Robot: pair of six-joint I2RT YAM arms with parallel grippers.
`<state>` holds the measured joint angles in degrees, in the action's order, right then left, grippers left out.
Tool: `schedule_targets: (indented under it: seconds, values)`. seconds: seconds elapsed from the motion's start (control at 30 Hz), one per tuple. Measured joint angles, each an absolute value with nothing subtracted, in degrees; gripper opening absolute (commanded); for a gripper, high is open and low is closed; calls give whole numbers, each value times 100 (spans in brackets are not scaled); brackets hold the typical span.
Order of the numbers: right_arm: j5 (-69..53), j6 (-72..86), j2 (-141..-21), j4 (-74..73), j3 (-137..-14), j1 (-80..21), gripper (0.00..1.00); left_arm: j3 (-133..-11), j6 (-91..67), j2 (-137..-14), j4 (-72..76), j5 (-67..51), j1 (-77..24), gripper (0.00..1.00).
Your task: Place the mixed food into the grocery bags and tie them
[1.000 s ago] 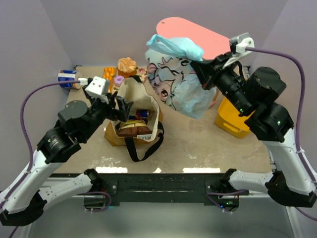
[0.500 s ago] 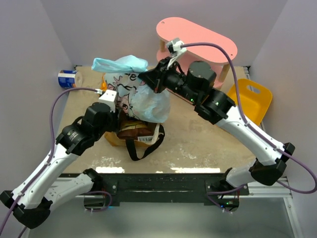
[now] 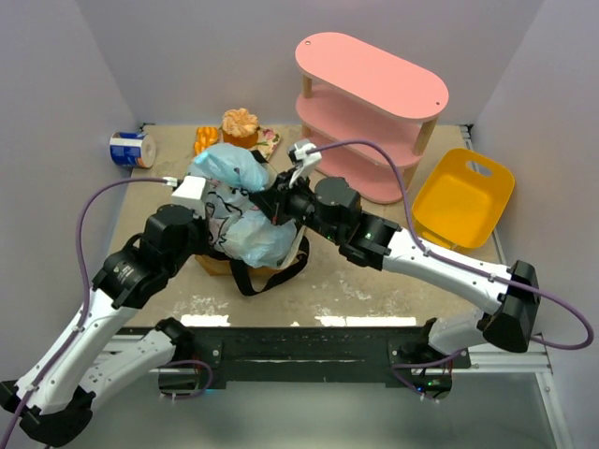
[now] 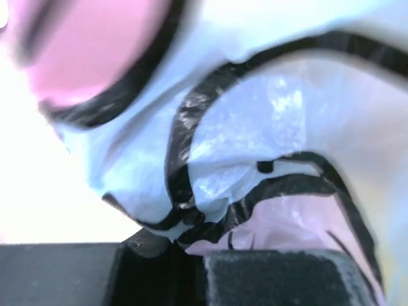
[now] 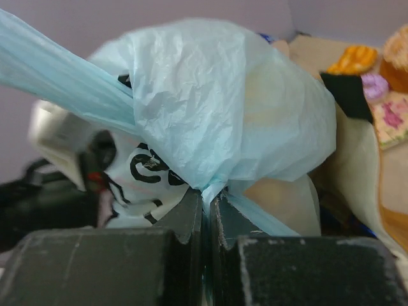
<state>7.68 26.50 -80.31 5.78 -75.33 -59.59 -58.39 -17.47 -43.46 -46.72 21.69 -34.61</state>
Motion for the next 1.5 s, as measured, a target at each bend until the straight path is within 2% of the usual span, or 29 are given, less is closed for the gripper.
schedule_targets:
  seconds: [0.23,0.43,0.7,0.9,0.93,0.97,1.0,1.1,1.27,1.37,1.5]
  values:
    - [1013,2023,-7662,228,-6512,-5961,0,-5824,-1743,-4152,-4681,2359,-3461,0]
    - [923,1068,-7373,-932,-6908,-5979,0,-5822,-1715,-3999,-4563,2397,-3461,0]
    - [1450,-113,-8914,-2311,-8377,-6547,0,-5815,-1511,-4108,-4410,2300,-3450,0]
    - [2202,-395,-9620,-3232,-8729,-6685,0,-5815,-1323,-4158,-4372,2349,-3450,0]
    - [2272,-397,-9640,-3422,-8713,-6685,16,-5815,-1291,-4158,-4340,2342,-3450,0]
    - [2309,-397,-9638,-3592,-8680,-6683,27,-5815,-1280,-4158,-4313,2335,-3450,0]
    - [2303,-395,-9616,-3747,-8672,-6683,49,-5815,-1271,-4158,-4281,2311,-3450,0]
    - [2078,-325,-9404,-4007,-8678,-6685,69,-5815,-1258,-4156,-4171,2233,-3450,0]
    - [1472,-56,-8936,-4156,-9207,-6685,70,-5815,-1258,-4163,-4088,2119,-3450,0]
    - [1282,198,-8718,-3975,-9686,-6685,75,-5815,-1258,-4163,-4080,2091,-3450,0]
    - [1251,355,-8584,-3507,-9974,-6685,64,-5815,-1260,-4174,-4077,2038,-3450,0]
